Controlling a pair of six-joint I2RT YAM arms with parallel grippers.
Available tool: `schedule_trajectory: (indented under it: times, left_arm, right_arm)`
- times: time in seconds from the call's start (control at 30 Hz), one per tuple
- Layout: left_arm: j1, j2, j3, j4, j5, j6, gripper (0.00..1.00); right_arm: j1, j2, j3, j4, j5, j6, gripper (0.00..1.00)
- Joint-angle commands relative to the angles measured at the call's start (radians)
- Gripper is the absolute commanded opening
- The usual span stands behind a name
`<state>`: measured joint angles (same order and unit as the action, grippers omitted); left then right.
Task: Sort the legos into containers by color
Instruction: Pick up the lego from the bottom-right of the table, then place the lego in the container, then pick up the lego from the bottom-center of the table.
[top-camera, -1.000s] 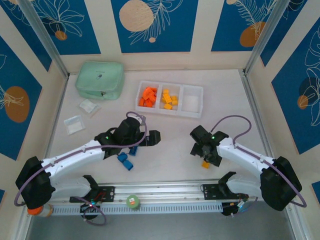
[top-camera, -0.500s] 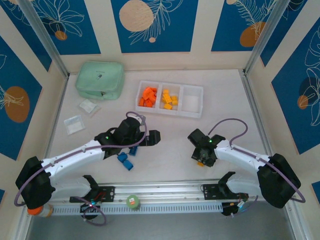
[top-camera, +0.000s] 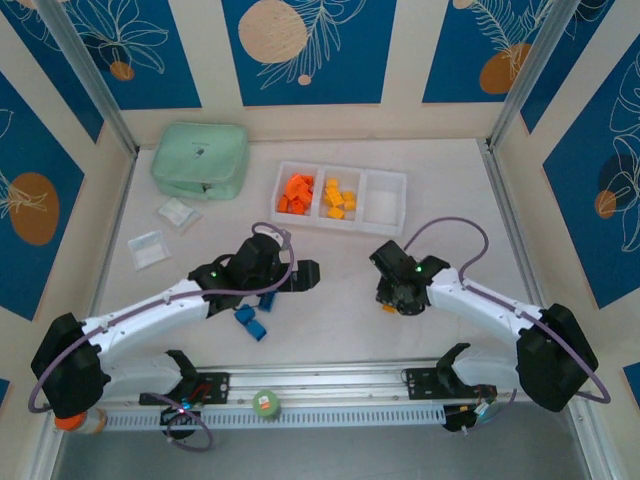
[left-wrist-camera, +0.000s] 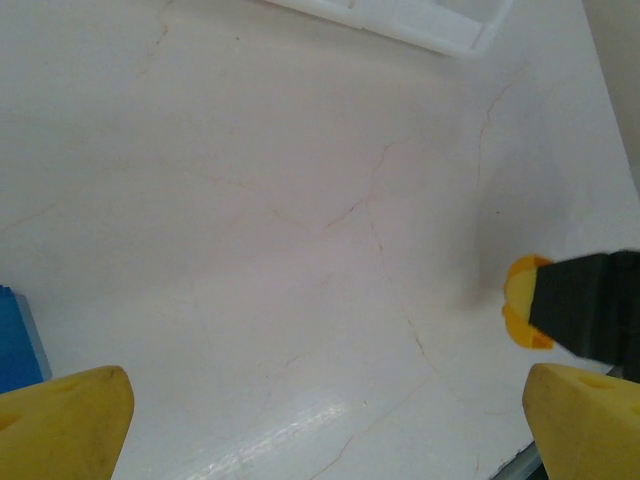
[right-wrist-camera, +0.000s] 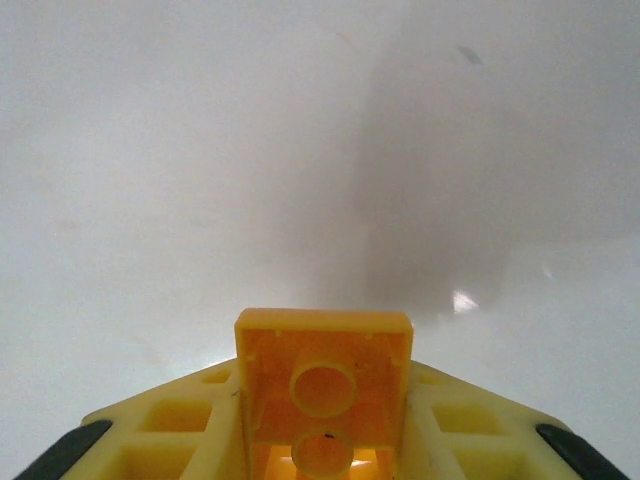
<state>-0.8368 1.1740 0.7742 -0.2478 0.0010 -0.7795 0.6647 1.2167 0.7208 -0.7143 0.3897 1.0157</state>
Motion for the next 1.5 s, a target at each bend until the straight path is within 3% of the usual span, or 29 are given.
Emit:
schedule_trajectory:
  times: [0.0, 0.23, 0.5, 0.6, 0.67, 0.77, 0.9, 1.13, 1.3, 1.47]
  left_arm:
    - [0.038, -0.029, 0.046, -0.049, -0.012, 0.038, 0.99]
    - [0.147, -0.080, 0.077, -0.113, 0.015, 0.073, 0.99]
    - [0.242, -0.091, 0.102, -0.138, 0.055, 0.098, 0.99]
    - [0.262, -0.094, 0.100, -0.139, 0.063, 0.096, 0.99]
    - [0.274, -0.096, 0.100, -0.141, 0.067, 0.096, 0.99]
    - [0.290, -0.097, 0.106, -0.150, 0.076, 0.094, 0.99]
    - [0.303, -0.097, 0.115, -0.157, 0.080, 0.091, 0.99]
    - [0.319, -0.137, 0.100, -0.192, 0.076, 0.083, 0.99]
    - [0.333, -0.192, 0.086, -0.260, 0.082, 0.097, 0.99]
    - [0.345, -0.234, 0.078, -0.347, 0.069, 0.120, 0.99]
  right_arm:
    - [-0.018, 0.060, 0.115, 0.048, 0.015, -0.126, 0.33]
    - [-0.078, 0.333, 0.445, 0.131, 0.026, -0.312, 0.34]
    - [-0.175, 0.701, 0.864, 0.200, -0.046, -0.453, 0.34]
    - [-0.200, 0.846, 1.022, 0.179, -0.037, -0.485, 0.37]
    - [-0.213, 0.920, 1.119, 0.143, -0.046, -0.505, 0.45]
    - [-0.218, 0.956, 1.201, 0.117, -0.052, -0.533, 0.53]
    - [-0.215, 0.891, 1.167, 0.119, -0.051, -0.550, 0.61]
    - [-0.161, 0.675, 0.903, 0.182, -0.125, -0.560, 0.67]
    - [-0.082, 0.555, 0.741, 0.206, -0.196, -0.559, 0.70]
    - [0.032, 0.497, 0.654, 0.194, -0.186, -0.517, 0.74]
